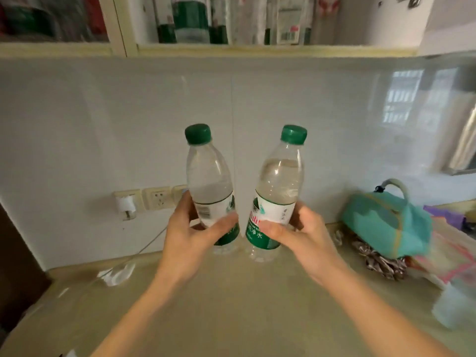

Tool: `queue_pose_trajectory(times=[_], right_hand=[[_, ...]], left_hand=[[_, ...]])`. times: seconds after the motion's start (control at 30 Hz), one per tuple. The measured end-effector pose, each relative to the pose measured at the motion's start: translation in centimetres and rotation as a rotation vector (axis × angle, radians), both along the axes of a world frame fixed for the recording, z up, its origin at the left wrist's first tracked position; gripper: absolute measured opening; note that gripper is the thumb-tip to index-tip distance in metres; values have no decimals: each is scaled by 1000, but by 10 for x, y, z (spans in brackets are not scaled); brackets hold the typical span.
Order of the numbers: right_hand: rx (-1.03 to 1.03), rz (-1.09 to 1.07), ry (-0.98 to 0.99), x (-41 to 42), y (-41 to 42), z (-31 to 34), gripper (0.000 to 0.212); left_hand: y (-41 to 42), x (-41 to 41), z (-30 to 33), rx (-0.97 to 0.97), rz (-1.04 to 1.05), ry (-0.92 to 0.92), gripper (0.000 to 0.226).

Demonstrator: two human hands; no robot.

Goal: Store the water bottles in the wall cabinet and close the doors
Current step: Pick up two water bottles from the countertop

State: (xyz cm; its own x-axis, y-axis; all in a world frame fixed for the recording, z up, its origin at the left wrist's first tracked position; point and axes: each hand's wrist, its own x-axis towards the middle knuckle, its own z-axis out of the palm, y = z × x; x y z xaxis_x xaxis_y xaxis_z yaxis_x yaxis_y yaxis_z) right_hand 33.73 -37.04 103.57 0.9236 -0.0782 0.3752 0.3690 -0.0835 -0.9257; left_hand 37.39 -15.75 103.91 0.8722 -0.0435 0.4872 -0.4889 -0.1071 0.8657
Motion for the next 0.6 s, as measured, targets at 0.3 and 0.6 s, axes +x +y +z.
queue_pose_trajectory(times=[0.3, 0.6], right_hand=[[27, 38, -339, -3, -12, 191, 40], [9, -193, -434, 30, -38, 317, 45]], left_hand=[[-11, -7, 192, -40, -66, -264, 53], [-32, 3, 319, -61, -83, -318, 55]])
